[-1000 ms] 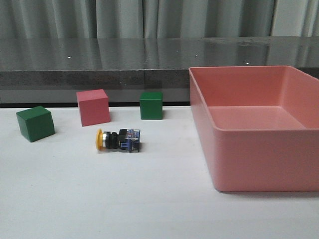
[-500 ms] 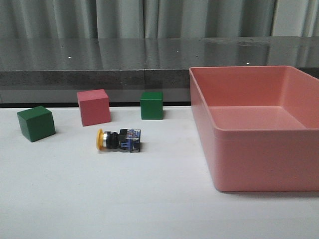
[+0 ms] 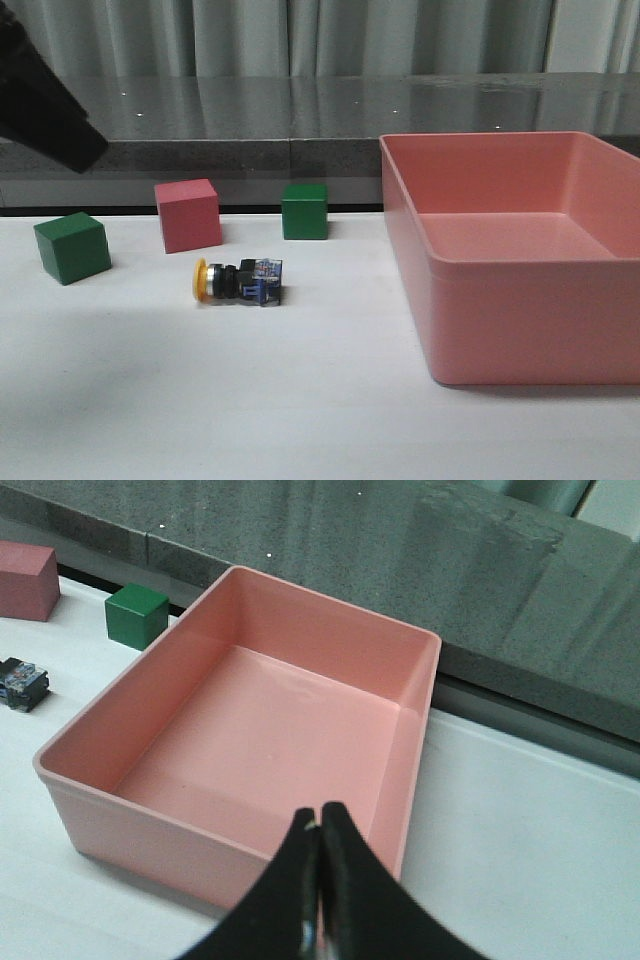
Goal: Place and stand button with both arms
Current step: 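Lower the left gripper over the lying button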
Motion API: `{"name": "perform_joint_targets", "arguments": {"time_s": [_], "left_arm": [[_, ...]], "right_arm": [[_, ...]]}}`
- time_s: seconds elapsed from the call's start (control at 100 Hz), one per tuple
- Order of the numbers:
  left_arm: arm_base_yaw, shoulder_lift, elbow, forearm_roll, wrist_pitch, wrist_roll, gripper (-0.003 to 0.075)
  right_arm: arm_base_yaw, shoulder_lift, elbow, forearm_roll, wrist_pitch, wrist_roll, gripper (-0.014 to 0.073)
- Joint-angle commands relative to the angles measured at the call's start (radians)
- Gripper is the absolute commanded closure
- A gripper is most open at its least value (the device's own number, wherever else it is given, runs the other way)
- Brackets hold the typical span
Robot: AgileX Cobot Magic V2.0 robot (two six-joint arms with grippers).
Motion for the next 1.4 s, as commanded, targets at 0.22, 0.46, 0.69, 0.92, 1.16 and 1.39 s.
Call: {"name": "perform_joint_targets", "arguments": {"time_s": [0.22,0.46,0.69,0.92,1.16,1.39], "left_arm": [[0.003,0.182,-0.034,-0.444,-0.003,0.563,0.0134],[-0.029,0.344,-0.061,-0.568,-0.006,0.735,0.0134],[-0.054,0.464,-0.143,-0.568,-0.006,0.735,0.0134],[-0.067,0.536,-0.18,-0.563,-0.008,0.733,0.0134],[-0.067,0.569,-0.176,-0.535,-0.006,0.731,0.0134],[-0.067,0.569,-0.176,-0.533,-0.025,0.731,0.0381]], "right_arm": [[-0.006,0.009,-0.024,-0.02,-0.087,-0.001,0.0655],[-0.006,0.009,-0.024,-0.02,-0.088,-0.001,0.0655],[-0.006,0.009,-0.024,-0.02,-0.087,-0.001,0.0655],[-0.006,0.009,-0.024,-0.02,-0.088,-0.001,0.0655],[-0.006,0.009,-0.024,-0.02,-0.088,-0.001,0.0655],[-0.006,0.009,-0.024,-0.02,-0.093,-0.001,0.0655]]}}
